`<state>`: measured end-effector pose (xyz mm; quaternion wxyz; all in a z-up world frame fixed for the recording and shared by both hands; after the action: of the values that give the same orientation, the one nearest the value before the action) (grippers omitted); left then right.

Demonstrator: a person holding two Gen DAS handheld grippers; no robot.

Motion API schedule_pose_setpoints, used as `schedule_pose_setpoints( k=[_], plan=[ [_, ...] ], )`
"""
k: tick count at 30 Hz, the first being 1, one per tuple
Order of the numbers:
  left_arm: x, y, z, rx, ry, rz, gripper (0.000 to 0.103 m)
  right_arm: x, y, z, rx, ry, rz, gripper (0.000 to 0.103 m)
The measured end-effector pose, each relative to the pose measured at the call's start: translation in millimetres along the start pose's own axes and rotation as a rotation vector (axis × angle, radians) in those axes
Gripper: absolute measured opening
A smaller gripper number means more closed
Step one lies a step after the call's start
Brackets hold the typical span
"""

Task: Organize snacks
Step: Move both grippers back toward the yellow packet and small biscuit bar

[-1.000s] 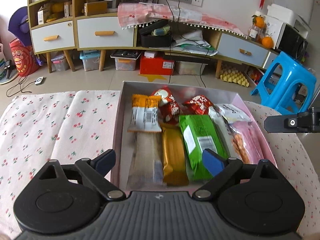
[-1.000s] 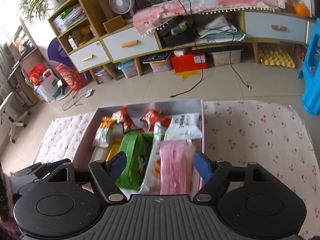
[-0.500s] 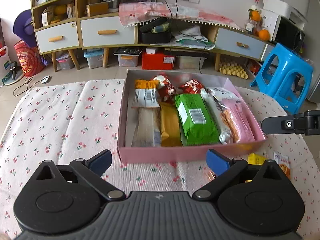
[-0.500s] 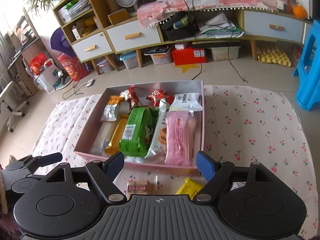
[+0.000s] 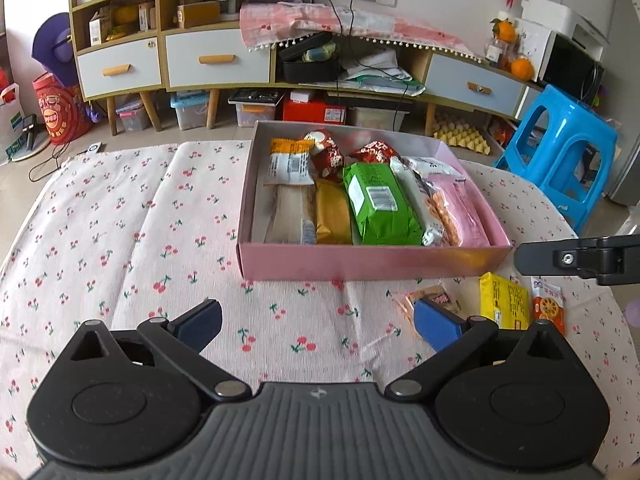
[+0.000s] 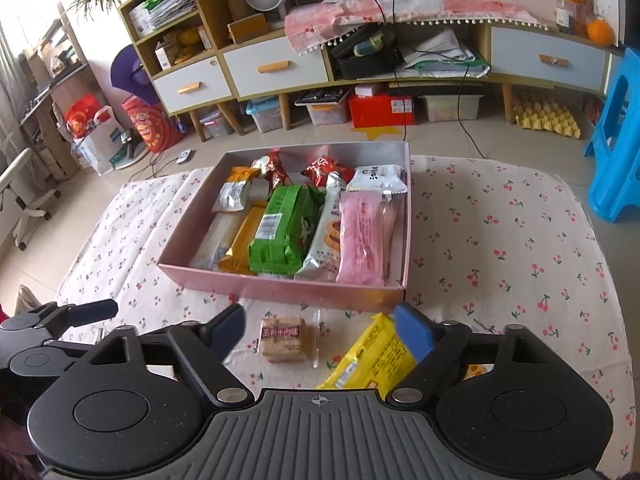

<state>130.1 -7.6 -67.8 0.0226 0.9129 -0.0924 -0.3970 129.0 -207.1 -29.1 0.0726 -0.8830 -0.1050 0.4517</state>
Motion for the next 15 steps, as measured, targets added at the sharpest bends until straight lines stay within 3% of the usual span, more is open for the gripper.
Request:
schedule_pose_setpoints(
  k=[7, 15],
  plan=[
    [5, 3, 16, 0.054, 0.003, -0.001, 0.102, 2, 8, 13, -0.041, 0.038, 0.017, 0.094],
    [19, 20, 29, 0.124, -0.004, 0.023, 0.102, 14, 35, 29, -0.119, 0.016, 0.131, 0.094]
  ],
)
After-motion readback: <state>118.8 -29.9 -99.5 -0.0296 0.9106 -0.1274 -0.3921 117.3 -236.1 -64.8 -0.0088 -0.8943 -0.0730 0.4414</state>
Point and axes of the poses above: each gripper's, at about its wrist camera, not at the fingertips, and x roughly the way its jaws point, y to its right, z to its underside, the point moved 6 cm from there along x, roughly the way its jaws point, and after that the axes turned 3 degrees about -x, right-handed, at the moved point
